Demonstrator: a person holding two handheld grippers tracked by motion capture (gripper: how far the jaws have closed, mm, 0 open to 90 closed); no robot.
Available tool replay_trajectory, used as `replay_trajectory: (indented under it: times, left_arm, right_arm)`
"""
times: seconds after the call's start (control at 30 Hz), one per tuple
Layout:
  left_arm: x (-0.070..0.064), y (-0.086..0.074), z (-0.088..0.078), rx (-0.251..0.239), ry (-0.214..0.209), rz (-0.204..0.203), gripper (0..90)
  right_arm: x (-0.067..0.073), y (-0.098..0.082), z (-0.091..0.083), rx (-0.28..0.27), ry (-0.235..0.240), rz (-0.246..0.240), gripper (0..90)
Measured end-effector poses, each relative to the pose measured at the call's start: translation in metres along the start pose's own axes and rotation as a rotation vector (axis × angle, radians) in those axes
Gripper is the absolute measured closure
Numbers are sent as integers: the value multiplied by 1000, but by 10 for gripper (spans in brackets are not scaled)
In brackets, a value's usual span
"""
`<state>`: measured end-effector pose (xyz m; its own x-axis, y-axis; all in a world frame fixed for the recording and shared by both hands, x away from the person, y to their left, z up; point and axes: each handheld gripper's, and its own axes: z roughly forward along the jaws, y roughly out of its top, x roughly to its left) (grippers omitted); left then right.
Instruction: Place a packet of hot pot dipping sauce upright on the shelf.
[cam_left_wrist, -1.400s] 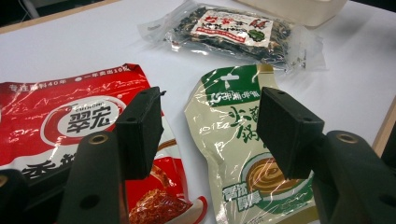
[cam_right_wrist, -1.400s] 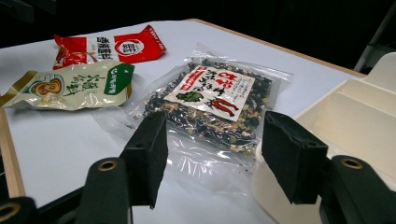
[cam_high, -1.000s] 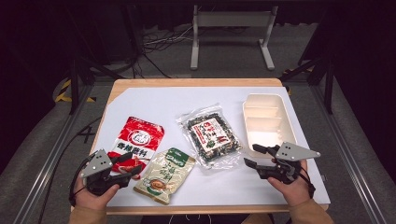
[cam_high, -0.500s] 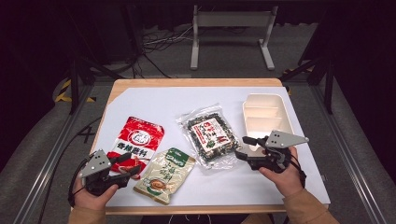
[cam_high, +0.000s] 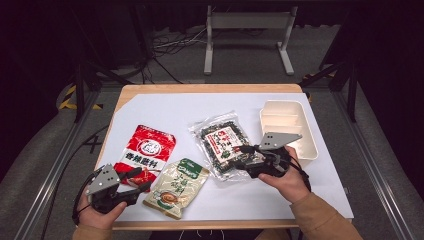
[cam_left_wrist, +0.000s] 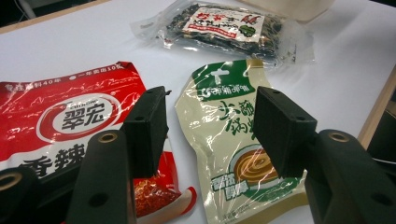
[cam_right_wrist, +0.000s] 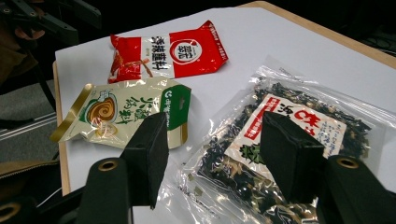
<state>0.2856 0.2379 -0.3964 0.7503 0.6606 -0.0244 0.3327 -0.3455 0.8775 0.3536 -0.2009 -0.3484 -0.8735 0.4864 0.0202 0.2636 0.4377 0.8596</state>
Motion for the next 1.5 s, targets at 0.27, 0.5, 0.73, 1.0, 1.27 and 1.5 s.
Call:
replay_trajectory:
  times: [0.27, 0.5, 0.73, 1.0, 1.27, 1.5]
  left_arm:
    - [-3, -3, -2, 9, 29, 2, 421]
    - [0, -5, 1, 27, 11, -25, 413]
    - [-2, -4, 3, 48, -1, -16, 470]
    - [-4, -3, 3, 48, -28, -26, 536]
    - [-7, -2, 8, 103, -75, -12, 725]
    - [-4, -4, 11, 129, -76, -33, 866]
  right_arm:
    - [3, 18, 24, 92, 34, -9, 417]
    - [4, 34, 54, 184, 81, -5, 424]
    - [2, 39, 81, 241, 117, 10, 423]
    - [1, 43, 95, 255, 133, 18, 415]
    - [3, 42, 110, 286, 153, 21, 386]
    - [3, 36, 124, 304, 166, 29, 378]
